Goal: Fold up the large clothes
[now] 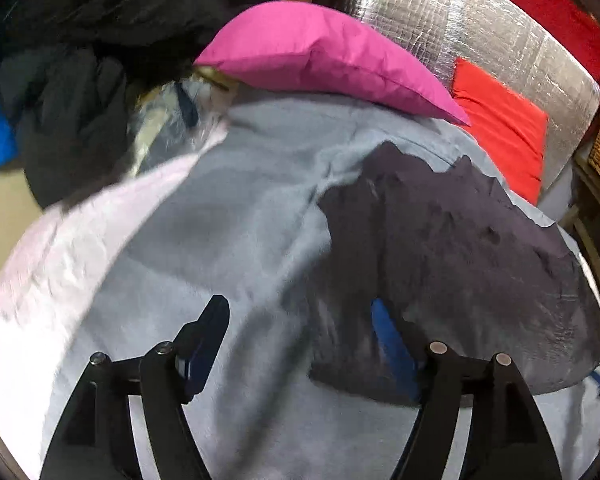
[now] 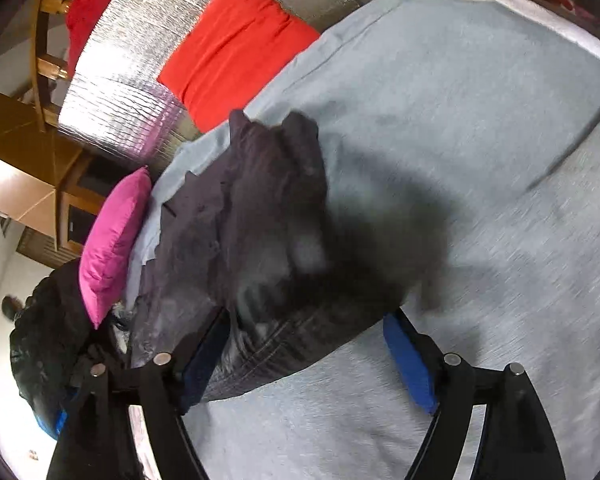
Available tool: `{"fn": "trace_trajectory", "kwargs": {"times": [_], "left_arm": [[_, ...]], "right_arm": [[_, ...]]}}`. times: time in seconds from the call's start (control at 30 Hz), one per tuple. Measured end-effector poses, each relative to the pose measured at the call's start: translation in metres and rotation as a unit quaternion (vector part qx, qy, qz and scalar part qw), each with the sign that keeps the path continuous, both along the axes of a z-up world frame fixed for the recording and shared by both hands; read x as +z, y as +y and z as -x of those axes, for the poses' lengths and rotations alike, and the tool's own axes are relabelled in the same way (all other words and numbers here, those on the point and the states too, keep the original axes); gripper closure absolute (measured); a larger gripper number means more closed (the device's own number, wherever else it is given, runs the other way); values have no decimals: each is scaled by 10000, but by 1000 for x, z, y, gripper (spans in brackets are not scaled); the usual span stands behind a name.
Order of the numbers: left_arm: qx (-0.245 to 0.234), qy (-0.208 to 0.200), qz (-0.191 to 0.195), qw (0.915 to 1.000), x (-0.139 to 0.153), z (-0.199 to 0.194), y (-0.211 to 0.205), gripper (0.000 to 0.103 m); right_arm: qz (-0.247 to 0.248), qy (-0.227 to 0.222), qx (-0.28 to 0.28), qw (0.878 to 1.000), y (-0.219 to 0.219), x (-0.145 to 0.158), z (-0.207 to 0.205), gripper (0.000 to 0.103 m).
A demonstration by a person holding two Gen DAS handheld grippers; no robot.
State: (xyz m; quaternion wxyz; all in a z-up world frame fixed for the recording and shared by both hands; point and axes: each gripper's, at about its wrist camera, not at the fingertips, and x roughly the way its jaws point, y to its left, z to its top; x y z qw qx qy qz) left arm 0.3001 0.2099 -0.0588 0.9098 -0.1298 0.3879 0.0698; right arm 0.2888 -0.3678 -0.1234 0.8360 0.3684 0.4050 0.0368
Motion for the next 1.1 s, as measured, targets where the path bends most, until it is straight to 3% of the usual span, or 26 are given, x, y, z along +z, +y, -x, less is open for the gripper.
{"fn": "trace_trajectory", "kwargs": {"times": [0.2, 0.3, 0.4, 0.43, 0.47, 0.53, 0.67, 0.73, 0.87, 0.93, 0.97, 1.03, 1.1], "left_arm": [[-901, 315, -47, 9954, -3, -54, -22, 28], [-1115, 683, -58, 9914, -19, -79, -33, 28], [-1155, 761, 74, 9904, -29, -90, -34, 28], [-1179, 749, 168, 9901, -31, -93, -32, 31], [-1195, 730, 250, 9898, -31, -95, -30, 35], [-1248, 768, 535, 9878, -32, -97, -26, 41], [-1318, 559, 654, 9875, -29, -90, -18, 38], [-1229, 633, 781, 9873, -33, -94, -13, 27], [-1194, 855, 858, 9854, -49, -105, -19, 27], [-1296, 821, 832, 9846, -49, -104, -26, 53], [-1345, 811, 758, 9847, -48, -104, -32, 55], [-1347, 781, 496, 9866, -42, -104, -42, 69], [-1271, 791, 482, 9876, -38, -104, -45, 75]], "right_arm": [[588, -3, 504, 9970, -11, 23, -61, 21], [757, 344, 971, 9918, -4, 15, -101, 21], [829, 508, 1405, 9853, 8, 4, -120, 21], [987, 491, 1550, 9817, 15, 2, -122, 24], [1078, 480, 1660, 9790, 20, 1, -122, 39], [1251, 492, 1772, 9749, 27, 2, -123, 44], [1141, 440, 1780, 9764, 23, 5, -123, 44], [953, 447, 1726, 9794, 14, 3, -124, 40], [713, 493, 1675, 9821, 15, -10, -136, 37], [956, 492, 1754, 9786, 25, -10, -138, 39], [1096, 464, 1786, 9767, 31, -9, -139, 47], [1212, 461, 1784, 9754, 33, -3, -138, 62], [1310, 437, 1752, 9748, 35, 3, -134, 70]]}}
